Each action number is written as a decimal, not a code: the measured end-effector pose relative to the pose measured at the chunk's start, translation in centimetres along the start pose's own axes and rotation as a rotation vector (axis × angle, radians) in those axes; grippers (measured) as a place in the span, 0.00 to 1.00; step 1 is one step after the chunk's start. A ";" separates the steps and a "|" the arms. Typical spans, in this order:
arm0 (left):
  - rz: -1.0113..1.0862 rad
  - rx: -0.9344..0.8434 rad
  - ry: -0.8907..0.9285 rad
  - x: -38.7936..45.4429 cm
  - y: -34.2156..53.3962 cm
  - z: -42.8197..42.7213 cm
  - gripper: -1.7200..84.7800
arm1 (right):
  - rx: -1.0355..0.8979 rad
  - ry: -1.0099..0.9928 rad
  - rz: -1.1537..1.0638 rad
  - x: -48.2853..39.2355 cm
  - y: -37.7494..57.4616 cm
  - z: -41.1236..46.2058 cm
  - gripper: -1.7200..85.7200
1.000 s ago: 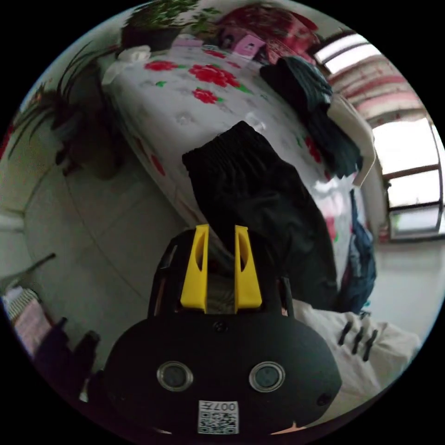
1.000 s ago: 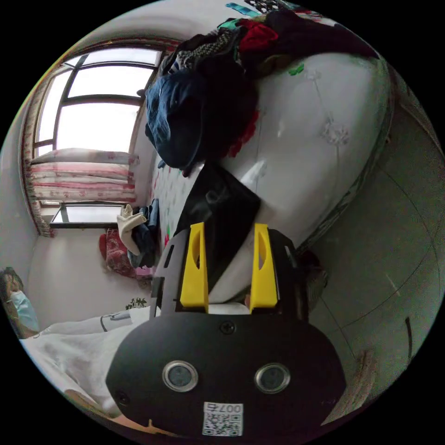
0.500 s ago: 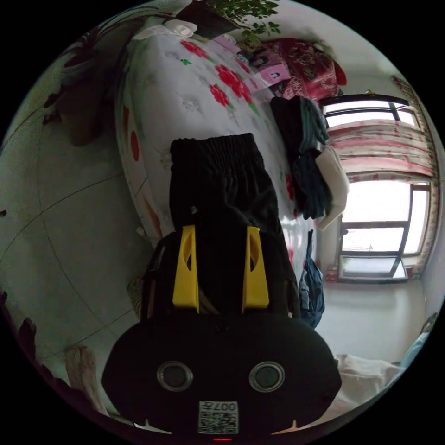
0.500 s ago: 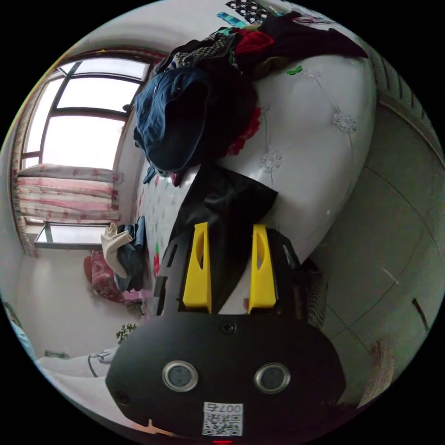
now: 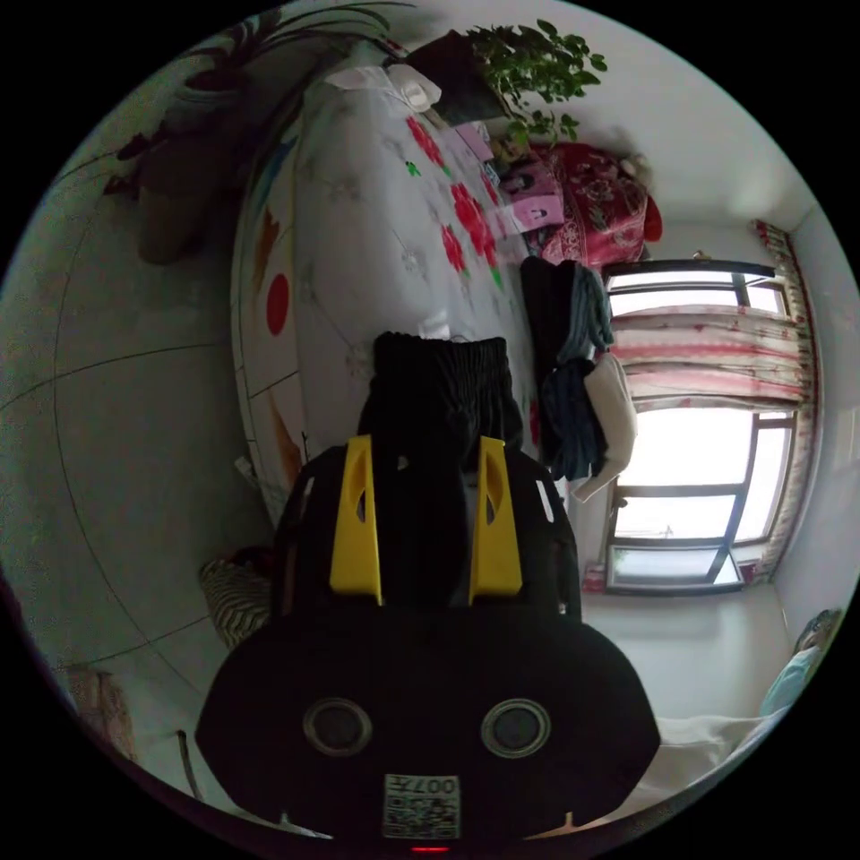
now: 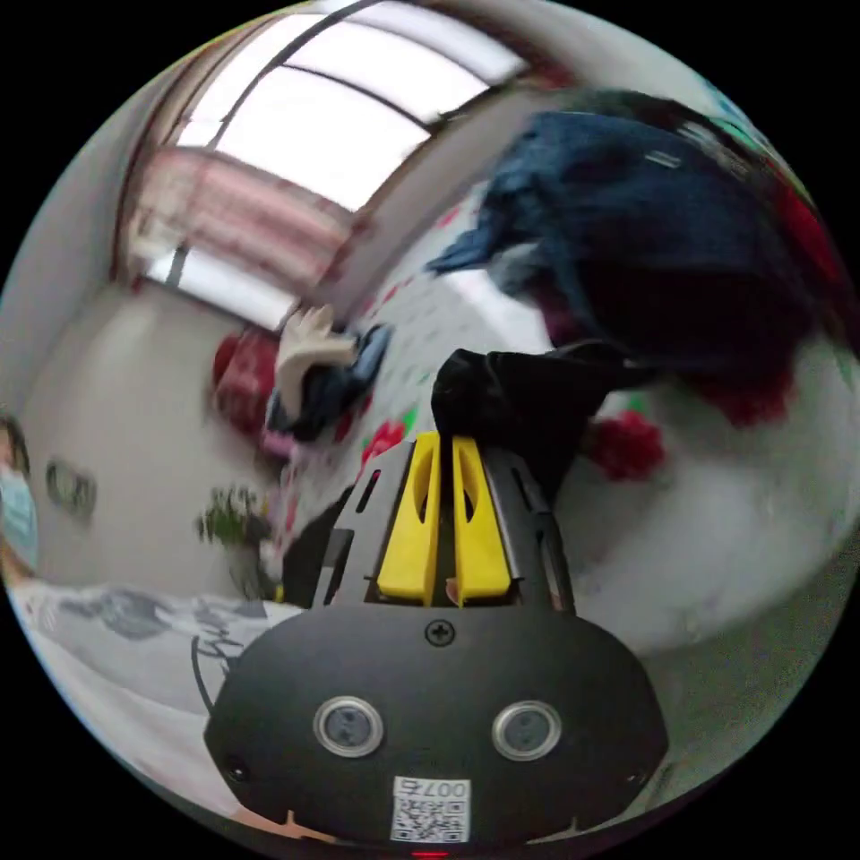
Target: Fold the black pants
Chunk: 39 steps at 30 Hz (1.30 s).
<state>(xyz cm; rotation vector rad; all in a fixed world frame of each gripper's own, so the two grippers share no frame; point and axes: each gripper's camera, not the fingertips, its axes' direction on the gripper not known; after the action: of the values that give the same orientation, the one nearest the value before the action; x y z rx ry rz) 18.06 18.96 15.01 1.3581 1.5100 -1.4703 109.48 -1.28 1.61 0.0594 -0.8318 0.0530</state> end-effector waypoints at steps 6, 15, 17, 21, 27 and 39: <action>0.026 -0.054 -0.099 0.1 -0.4 3.6 0.11 | -0.573 -0.176 -0.630 -14.8 2.9 15.5 0.02; 0.019 -0.015 -0.021 -1.6 2.6 5.8 0.05 | -0.868 -0.063 -0.662 -15.7 6.9 22.9 0.02; 0.061 -0.010 -0.002 -0.9 3.4 6.4 0.04 | -0.780 -0.076 -0.536 -13.9 5.3 21.6 0.02; 0.288 -0.032 0.074 4.5 5.9 8.5 0.02 | -0.679 -0.121 -0.359 -11.2 3.7 20.2 0.02; 1.005 -0.277 0.174 22.7 17.8 15.4 0.02 | -0.506 -0.116 -0.214 -8.6 1.4 17.9 0.02; 1.343 -1.096 0.200 24.3 44.3 35.7 0.09 | -0.287 -0.167 0.172 -0.9 -1.0 15.2 0.08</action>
<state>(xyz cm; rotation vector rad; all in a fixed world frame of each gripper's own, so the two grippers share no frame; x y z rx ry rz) 45.10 -16.06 -28.22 1.2505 0.7937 0.3223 97.71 -3.40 11.11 -0.2822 -1.0029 0.0911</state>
